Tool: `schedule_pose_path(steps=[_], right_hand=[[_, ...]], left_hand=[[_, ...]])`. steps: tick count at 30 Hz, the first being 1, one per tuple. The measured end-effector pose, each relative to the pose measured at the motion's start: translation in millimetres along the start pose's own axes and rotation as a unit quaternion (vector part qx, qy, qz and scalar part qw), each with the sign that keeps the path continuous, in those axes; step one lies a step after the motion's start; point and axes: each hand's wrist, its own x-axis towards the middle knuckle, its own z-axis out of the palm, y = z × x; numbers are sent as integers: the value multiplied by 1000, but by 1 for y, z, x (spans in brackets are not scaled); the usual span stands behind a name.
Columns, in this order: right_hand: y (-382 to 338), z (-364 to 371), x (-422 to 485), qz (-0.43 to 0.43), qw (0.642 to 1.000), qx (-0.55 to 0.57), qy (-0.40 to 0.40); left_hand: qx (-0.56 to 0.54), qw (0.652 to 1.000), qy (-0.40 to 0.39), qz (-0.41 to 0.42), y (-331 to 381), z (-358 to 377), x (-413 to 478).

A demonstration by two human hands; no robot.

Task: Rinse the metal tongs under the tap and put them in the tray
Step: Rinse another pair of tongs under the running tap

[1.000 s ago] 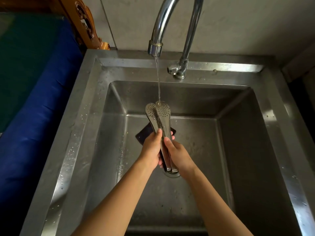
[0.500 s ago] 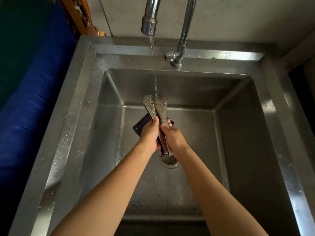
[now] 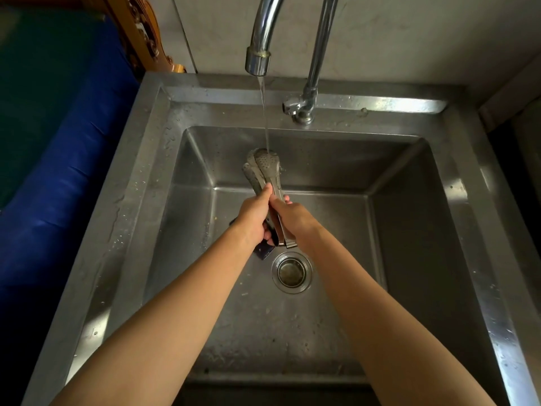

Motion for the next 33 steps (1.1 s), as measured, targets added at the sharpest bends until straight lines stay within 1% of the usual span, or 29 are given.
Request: schedule_pose_path(steps=[4, 6, 10, 14, 18, 23, 27, 30, 31, 32, 33], right_hand=[[-7, -5, 1, 6, 1000, -26, -5], [-11, -7, 1, 3, 1000, -15, -4], [-17, -8, 0, 1, 1000, -29, 7], [-21, -11, -1, -2, 1000, -13, 3], [-22, -11, -1, 8, 1000, -27, 1], [-26, -15, -5, -17, 999, -33, -6], [-30, -20, -18, -50, 995, -80, -40], [-33, -23, -24, -59, 989, -138, -19], [-34, -22, -25, -71, 979, -190, 6], [-34, -19, -26, -89, 957, -271, 43], [-34, -15, -28, -113, 915, -377, 87]], left_hand=[[5, 1000, 0, 10, 6, 1, -2], [-13, 1000, -13, 14, 10, 2, -2], [-29, 998, -43, 22, 17, 2, -5], [-37, 998, -47, 29, 20, 2, -11], [-55, 997, -47, 30, 20, 2, -16], [-78, 994, -70, 32, 24, -1, -17], [-121, 981, -148, 38, 24, -7, -16], [-158, 970, -184, 28, 24, -13, -16], [-164, 969, -180, 28, 26, -14, -15], [-169, 970, -172, 27, 30, -13, -15], [-170, 971, -166, 25, 34, -11, -15]])
